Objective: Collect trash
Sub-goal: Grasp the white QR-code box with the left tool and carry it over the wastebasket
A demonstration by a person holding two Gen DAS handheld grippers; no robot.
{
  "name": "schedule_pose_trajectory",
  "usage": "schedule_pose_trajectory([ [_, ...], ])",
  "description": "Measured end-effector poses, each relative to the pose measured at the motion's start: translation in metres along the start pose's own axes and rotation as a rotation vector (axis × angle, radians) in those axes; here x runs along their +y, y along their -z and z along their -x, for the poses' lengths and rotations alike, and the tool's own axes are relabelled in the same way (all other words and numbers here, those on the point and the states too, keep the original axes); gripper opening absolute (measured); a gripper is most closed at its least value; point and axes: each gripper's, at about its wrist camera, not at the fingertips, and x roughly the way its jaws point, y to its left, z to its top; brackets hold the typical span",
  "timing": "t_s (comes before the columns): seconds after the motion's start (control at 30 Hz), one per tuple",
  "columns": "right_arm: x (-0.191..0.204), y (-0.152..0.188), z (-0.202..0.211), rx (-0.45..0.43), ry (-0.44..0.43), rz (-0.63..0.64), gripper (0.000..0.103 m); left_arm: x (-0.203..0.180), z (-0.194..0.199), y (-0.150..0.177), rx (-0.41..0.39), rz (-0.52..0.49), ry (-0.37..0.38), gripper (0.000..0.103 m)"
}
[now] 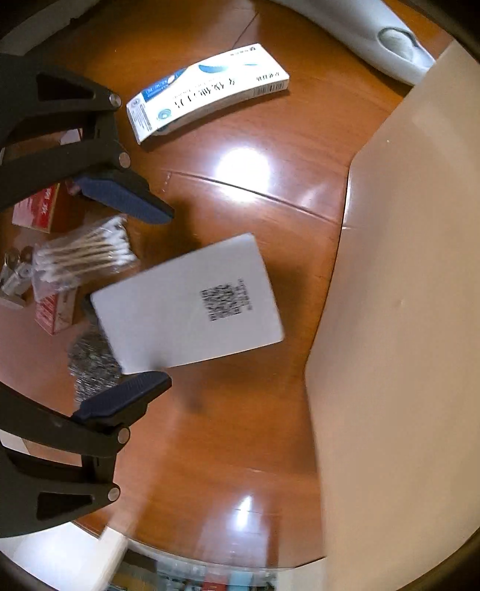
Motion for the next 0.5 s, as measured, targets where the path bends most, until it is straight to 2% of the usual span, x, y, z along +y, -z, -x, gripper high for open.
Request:
schedule_pose_trajectory([
  [0.1, -0.004, 0.004, 0.001, 0.008, 0.002, -0.003, 0.014, -0.002, -0.006, -0.006, -0.005, 0.005, -0.009, 0.082],
  [0.27, -0.004, 0.004, 0.002, 0.01, 0.008, -0.009, 0.014, 0.005, -0.027, -0.014, 0.042, 0.022, -0.059, 0.082],
  [0.33, -0.005, 0.004, 0.0, 0.01, 0.014, -0.012, 0.014, 0.003, -0.026, -0.015, 0.018, -0.025, -0.099, 0.071],
  [0.37, -0.004, 0.004, -0.001, 0.011, 0.017, -0.014, 0.014, 0.002, -0.024, -0.013, 0.011, -0.059, -0.112, 0.055],
  [0.5, -0.003, 0.002, -0.006, 0.016, 0.023, -0.027, 0.014, 0.013, -0.022, -0.002, 0.053, -0.121, -0.097, 0.053],
])
